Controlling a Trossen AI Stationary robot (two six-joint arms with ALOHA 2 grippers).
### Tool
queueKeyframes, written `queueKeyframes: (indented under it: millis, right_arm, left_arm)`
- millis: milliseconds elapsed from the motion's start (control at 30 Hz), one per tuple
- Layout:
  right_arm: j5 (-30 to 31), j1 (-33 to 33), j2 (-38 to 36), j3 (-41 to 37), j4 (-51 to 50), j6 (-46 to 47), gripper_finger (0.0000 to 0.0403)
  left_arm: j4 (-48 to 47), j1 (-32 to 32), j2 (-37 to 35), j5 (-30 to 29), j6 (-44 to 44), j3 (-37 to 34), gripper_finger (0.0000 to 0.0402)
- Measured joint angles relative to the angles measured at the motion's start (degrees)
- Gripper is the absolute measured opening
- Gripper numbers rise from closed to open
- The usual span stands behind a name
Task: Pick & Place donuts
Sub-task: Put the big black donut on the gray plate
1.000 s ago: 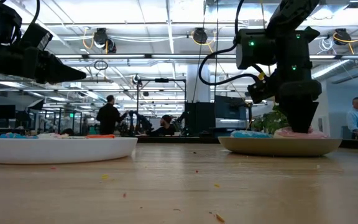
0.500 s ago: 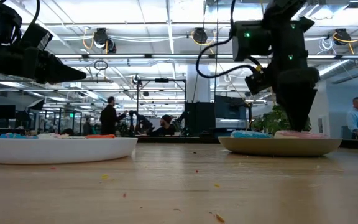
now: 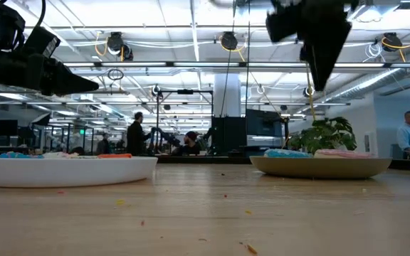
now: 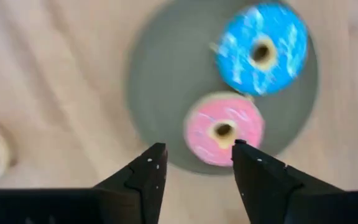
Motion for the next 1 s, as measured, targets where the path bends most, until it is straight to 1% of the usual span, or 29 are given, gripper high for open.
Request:
queueKeyframes:
  millis: [133, 233, 333, 367, 600, 700, 800, 833, 900, 1000]
  right_arm:
    - [-0.06, 4.49, 0.0, 4.39, 0.0, 2.66, 0.013]
    - [-0.05, 7.07, 0.0, 6.61, 0.21, 6.06, 0.0083]
    - [-0.13, 9.77, 0.0, 7.74, 1.23, 9.28, 0.0025]
    - [-0.31, 10.63, 0.0, 7.75, 1.83, 9.43, 0.0013]
    - [-0.14, 14.67, 0.03, 7.75, 4.89, 11.05, 0.0004]
    - [0.18, 16.63, 1.04, 7.84, 11.87, 11.28, 0.0002]
    - [-1.97, 18.99, 3.84, 7.87, 17.7, 11.17, 0.0001]
    - [-3.06, 19.71, 5.07, 8.53, 17.77, 11.17, 0.0001]
    - [-3.19, 21.38, 7.7, 10.78, 16.57, 11.17, 0.0]
    - [-3.19, 23.72, 12.53, 16.05, 15.02, 11.17, 0.0]
  left_arm:
    - [0.02, -0.01, 0.0, 0.0, -0.06, 0.0, 0.0037]
    - [0.02, 0.0, 0.0, -0.01, -0.33, 0.0, 0.0037]
    - [0.02, 0.0, -0.02, -0.01, -0.28, 0.0, 0.0037]
    - [0.02, -0.02, -0.01, -0.01, -0.28, 0.0, 0.0037]
    - [0.13, -0.02, 0.0, 0.01, -0.28, 0.0, 0.0037]
    - [0.13, 0.0, -0.02, 0.0, -0.28, 0.0, 0.0037]
    - [0.17, 0.0, -0.02, 0.0, -0.26, 0.0, 0.0037]
    - [0.16, 0.0, 0.0, -0.01, -0.26, 0.0, 0.0037]
    - [0.2, -0.02, 0.0, 0.01, -0.29, 0.0, 0.0037]
    - [0.2, 0.0, 0.0, 0.02, -0.33, -0.01, 0.0037]
